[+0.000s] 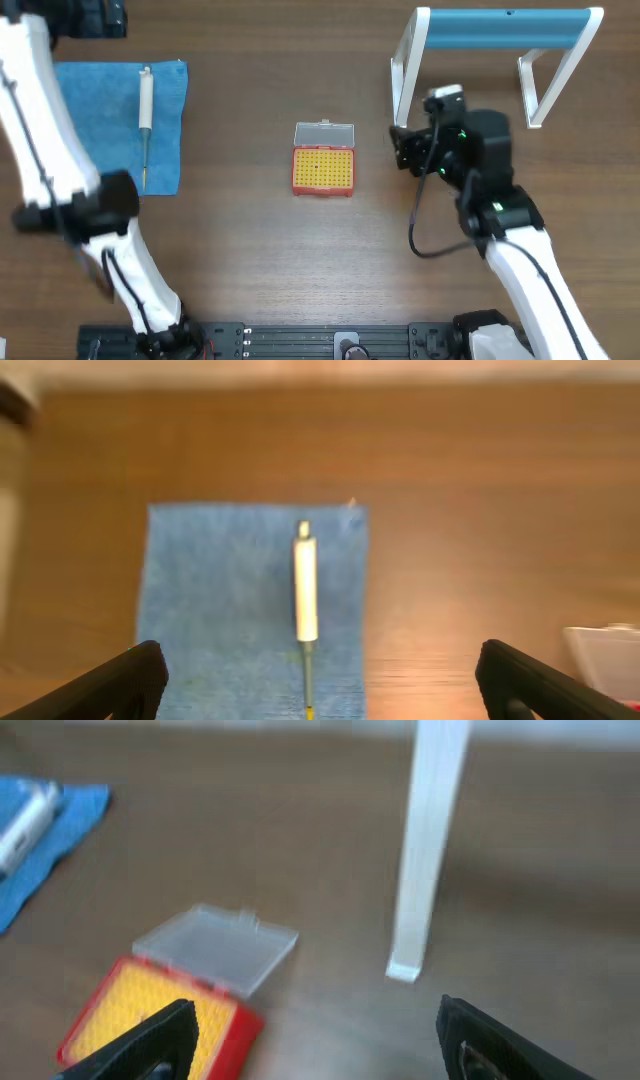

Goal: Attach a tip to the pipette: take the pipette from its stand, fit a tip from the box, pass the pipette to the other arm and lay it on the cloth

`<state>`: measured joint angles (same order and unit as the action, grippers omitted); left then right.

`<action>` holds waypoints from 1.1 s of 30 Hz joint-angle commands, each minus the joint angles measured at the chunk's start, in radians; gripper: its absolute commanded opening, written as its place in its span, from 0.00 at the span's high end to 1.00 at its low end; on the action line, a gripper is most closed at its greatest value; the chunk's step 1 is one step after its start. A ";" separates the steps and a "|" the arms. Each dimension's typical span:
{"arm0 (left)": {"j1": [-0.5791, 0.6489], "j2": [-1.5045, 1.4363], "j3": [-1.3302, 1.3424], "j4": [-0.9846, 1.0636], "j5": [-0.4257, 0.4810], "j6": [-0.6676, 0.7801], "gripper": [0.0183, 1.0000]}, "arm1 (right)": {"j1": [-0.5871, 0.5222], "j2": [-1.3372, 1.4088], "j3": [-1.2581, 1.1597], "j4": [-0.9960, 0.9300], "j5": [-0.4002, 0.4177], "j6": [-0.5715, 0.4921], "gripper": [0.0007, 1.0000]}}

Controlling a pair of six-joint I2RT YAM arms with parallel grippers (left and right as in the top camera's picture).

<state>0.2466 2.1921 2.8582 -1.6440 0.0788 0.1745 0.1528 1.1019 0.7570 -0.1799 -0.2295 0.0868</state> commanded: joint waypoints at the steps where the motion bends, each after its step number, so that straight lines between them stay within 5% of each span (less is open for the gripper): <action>1: -0.098 -0.342 0.024 -0.055 -0.045 -0.002 0.00 | 0.003 -0.279 0.005 -0.010 0.206 -0.161 0.21; 6: -0.213 -0.584 -0.036 -0.055 -0.041 -0.021 0.00 | 0.003 -0.531 0.002 -0.233 0.314 -0.175 0.21; 17: -0.275 -1.151 -0.945 -0.054 -0.041 -0.081 0.00 | 0.003 -1.101 -0.292 -0.407 0.316 -0.249 0.21; 25: -0.275 -1.294 -0.971 -0.044 0.016 -0.253 0.00 | 0.003 -1.062 -0.755 0.117 0.312 -0.190 0.21; 28: -0.275 -1.294 -0.972 -0.044 0.039 -0.253 0.00 | 0.003 -1.043 -0.753 0.132 0.392 -0.185 0.21; 33: -0.275 -1.294 -0.972 -0.045 0.039 -0.253 0.00 | 0.003 -1.042 -0.753 0.126 0.401 -0.174 0.21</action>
<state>-0.0235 0.9035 1.8927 -1.6901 0.0956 -0.0589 0.1528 0.0620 0.0101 -0.0544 0.1421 -0.1101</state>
